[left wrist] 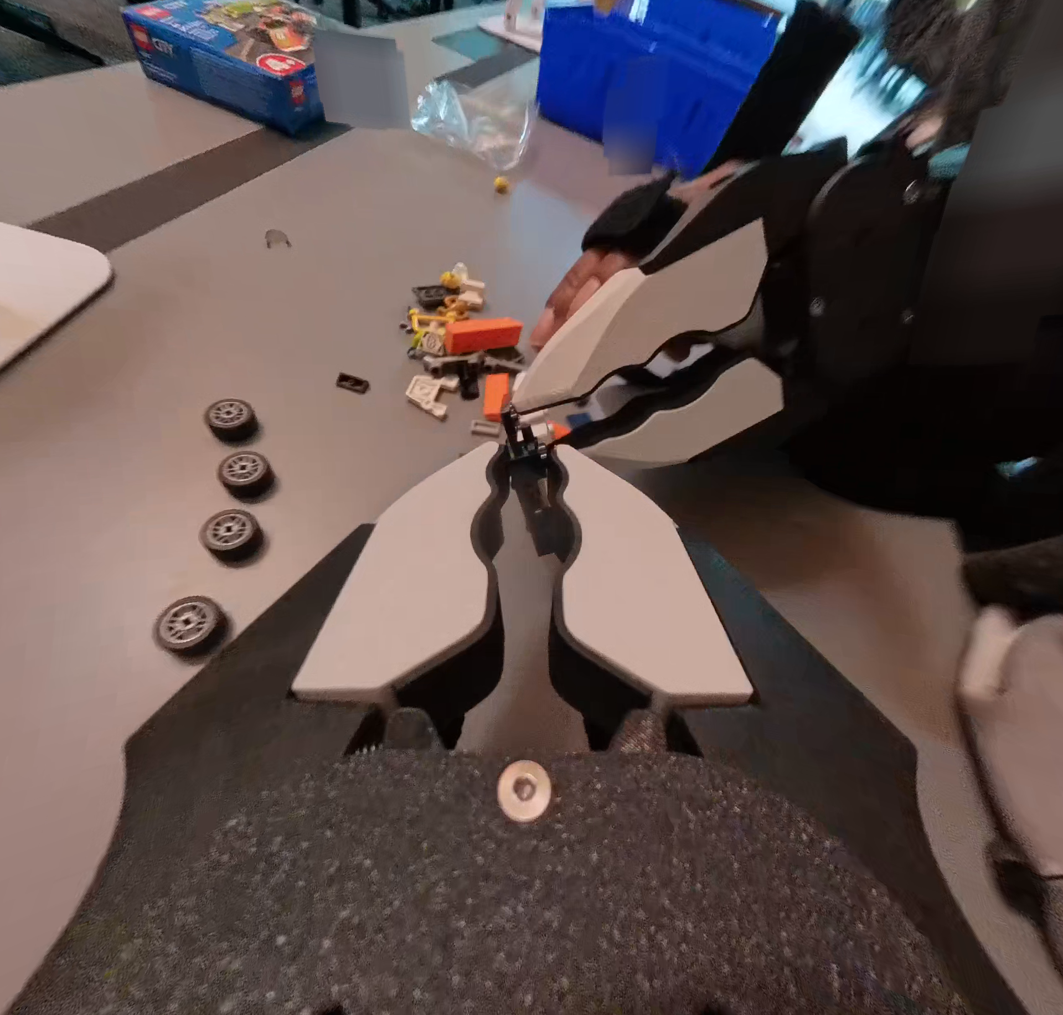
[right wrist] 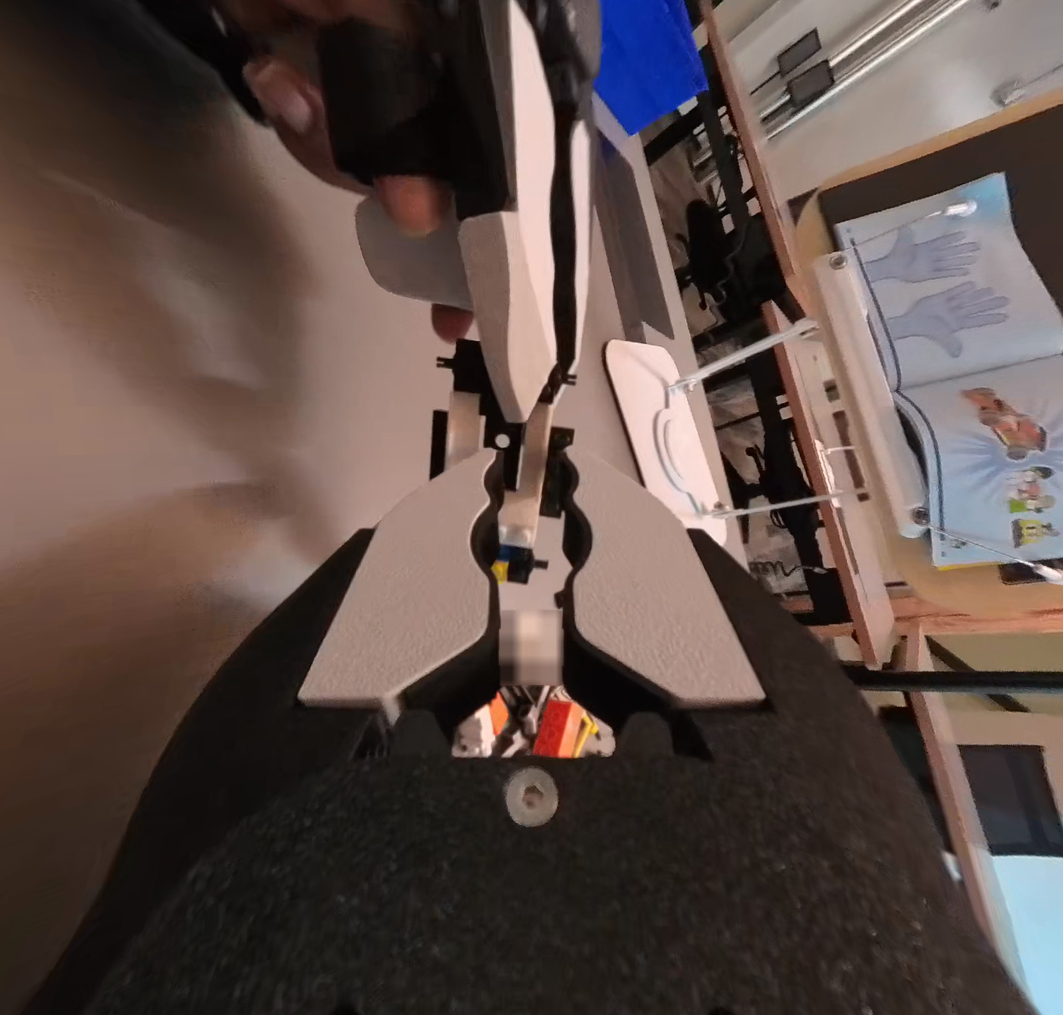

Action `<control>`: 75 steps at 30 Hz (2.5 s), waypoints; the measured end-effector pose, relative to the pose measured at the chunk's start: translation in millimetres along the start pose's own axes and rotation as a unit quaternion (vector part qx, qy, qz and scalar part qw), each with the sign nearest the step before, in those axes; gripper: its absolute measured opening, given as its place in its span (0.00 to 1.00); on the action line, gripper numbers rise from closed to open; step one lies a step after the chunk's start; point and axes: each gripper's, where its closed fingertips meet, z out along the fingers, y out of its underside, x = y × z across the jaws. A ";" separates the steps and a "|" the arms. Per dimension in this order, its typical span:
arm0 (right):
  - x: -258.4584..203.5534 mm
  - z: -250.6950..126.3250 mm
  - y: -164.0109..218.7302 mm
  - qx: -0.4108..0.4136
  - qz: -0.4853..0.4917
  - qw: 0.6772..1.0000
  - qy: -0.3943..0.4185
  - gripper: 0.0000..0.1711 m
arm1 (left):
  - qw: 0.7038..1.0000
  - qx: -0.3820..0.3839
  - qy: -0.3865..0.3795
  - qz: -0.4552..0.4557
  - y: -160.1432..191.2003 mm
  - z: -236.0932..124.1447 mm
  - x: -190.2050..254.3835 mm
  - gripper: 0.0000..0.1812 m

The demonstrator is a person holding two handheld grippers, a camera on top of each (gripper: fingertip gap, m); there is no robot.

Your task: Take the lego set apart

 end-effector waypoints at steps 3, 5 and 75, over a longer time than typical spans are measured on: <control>-6.0 0.7 1.6 -0.010 -0.029 1.000 -0.007 0.02 | 0.997 -0.031 -0.021 0.061 7.5 2.0 2.3 0.07; -8.7 -1.1 -0.6 -0.007 -0.048 0.999 -0.011 0.02 | 0.996 -0.032 -0.011 0.081 8.2 0.1 5.5 0.07; -26.2 15.4 -18.1 -0.034 -0.104 0.993 0.049 0.00 | 0.937 0.130 0.024 -0.323 -13.4 -1.1 -32.1 0.07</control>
